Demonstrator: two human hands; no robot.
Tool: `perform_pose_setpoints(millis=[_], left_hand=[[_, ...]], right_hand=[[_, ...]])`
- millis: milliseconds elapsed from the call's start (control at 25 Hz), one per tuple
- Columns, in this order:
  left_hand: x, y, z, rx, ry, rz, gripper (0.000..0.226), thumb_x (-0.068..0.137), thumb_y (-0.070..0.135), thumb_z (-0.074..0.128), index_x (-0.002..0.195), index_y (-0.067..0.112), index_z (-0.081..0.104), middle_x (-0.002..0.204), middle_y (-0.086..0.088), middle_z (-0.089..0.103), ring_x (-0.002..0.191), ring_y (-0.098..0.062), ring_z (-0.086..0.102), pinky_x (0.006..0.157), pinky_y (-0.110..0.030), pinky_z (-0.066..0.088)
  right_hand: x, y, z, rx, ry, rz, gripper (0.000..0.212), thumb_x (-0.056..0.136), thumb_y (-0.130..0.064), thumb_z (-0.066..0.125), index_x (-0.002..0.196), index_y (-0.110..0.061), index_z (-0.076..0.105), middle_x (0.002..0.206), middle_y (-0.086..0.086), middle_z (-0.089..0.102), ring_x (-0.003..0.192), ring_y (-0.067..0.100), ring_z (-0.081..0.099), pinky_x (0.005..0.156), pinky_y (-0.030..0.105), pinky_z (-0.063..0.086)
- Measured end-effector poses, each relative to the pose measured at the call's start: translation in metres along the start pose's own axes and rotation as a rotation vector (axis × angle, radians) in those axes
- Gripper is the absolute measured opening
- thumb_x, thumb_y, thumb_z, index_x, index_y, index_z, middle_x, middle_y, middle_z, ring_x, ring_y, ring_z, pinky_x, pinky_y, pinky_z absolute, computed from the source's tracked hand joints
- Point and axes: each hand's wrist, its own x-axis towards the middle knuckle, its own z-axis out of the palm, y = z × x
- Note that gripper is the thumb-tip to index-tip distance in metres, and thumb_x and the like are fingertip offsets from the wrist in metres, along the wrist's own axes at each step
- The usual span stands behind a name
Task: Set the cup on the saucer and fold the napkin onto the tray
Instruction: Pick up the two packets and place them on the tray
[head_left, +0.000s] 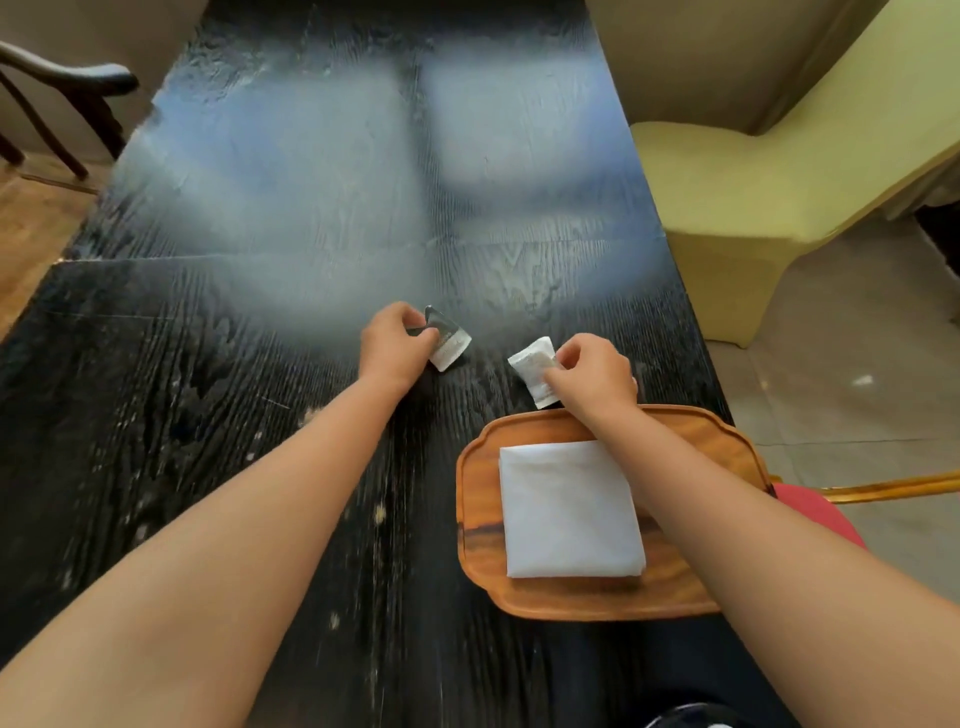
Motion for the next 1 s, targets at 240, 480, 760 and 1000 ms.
perform_pose_setpoints(millis=[240, 480, 760, 1000], left_hand=[[-0.085, -0.006, -0.053, -0.588, -0.295, -0.347, 0.014, 0.09, 0.013, 0.058, 0.097, 0.006, 0.067, 0.084, -0.004, 0.07, 0.073, -0.012, 0.067, 0.055, -0.02, 0.055], [-0.138, 0.016, -0.085, -0.818, -0.714, -0.458, 0.02, 0.092, 0.015, 0.047, 0.09, 0.008, 0.065, 0.076, -0.005, 0.073, 0.066, -0.014, 0.069, 0.057, -0.026, 0.058], [-0.173, 0.027, -0.091, -0.819, -0.93, -0.319, 0.022, 0.08, 0.017, 0.063, 0.097, 0.007, 0.07, 0.093, -0.01, 0.072, 0.084, -0.017, 0.07, 0.079, -0.033, 0.059], [-0.19, 0.038, -0.079, -0.747, -0.789, -0.199, 0.021, 0.088, 0.007, 0.058, 0.105, 0.004, 0.068, 0.099, -0.011, 0.072, 0.091, -0.019, 0.069, 0.076, -0.03, 0.059]], right_hand=[[-0.044, -0.017, -0.035, 0.383, 0.025, -0.231, 0.008, 0.083, -0.011, 0.063, 0.081, -0.016, 0.069, 0.089, 0.004, 0.071, 0.086, 0.024, 0.066, 0.081, 0.043, 0.054], [-0.112, -0.04, -0.066, 0.419, -0.443, -0.699, 0.021, 0.076, 0.013, 0.063, 0.079, -0.005, 0.071, 0.1, 0.0, 0.071, 0.103, 0.005, 0.064, 0.089, 0.022, 0.051], [-0.134, -0.036, -0.078, 0.379, -0.632, -0.633, 0.037, 0.082, 0.013, 0.052, 0.072, -0.017, 0.074, 0.118, -0.007, 0.057, 0.11, 0.001, 0.055, 0.087, 0.019, 0.05], [-0.143, -0.01, -0.087, 0.564, -0.505, -0.298, 0.018, 0.088, -0.015, 0.058, 0.103, -0.021, 0.067, 0.101, 0.001, 0.07, 0.093, 0.012, 0.067, 0.077, 0.024, 0.056]])
